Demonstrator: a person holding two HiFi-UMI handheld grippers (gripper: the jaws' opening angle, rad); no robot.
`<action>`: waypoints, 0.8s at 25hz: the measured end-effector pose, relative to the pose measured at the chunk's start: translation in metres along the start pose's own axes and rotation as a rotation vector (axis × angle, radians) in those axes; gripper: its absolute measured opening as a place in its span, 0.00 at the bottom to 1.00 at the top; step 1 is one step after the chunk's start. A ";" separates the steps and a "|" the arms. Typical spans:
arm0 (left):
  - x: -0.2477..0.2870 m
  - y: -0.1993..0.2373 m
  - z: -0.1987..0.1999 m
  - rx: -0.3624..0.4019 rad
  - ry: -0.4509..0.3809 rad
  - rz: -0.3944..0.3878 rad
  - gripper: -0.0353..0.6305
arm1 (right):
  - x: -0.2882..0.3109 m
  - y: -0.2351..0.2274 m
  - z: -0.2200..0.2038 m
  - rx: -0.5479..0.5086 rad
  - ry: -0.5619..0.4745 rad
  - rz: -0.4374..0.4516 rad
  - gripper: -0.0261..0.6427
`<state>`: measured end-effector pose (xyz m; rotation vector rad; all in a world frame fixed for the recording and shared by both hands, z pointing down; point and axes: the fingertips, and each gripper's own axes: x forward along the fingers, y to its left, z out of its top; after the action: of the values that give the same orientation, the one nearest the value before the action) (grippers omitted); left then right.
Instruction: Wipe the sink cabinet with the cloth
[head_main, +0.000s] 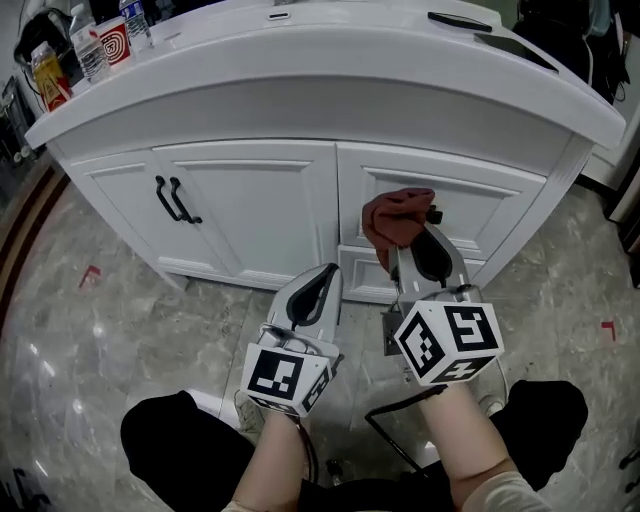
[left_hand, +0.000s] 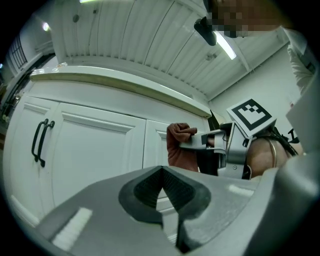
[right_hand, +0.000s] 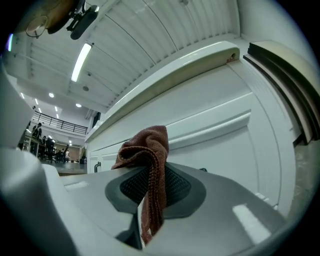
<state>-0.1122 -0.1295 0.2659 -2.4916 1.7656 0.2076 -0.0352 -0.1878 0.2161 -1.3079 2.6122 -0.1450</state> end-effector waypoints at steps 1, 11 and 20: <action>0.004 0.004 0.000 0.004 0.000 -0.003 0.05 | 0.008 0.003 0.002 0.001 -0.005 0.011 0.17; 0.033 0.022 0.001 0.048 0.001 -0.058 0.05 | 0.058 0.035 0.015 -0.034 -0.032 0.083 0.17; 0.045 -0.002 -0.006 0.008 -0.006 -0.105 0.05 | 0.041 0.002 0.018 -0.121 -0.033 0.013 0.17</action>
<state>-0.0954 -0.1713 0.2652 -2.5660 1.6243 0.2004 -0.0564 -0.2195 0.1921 -1.3186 2.6376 0.0375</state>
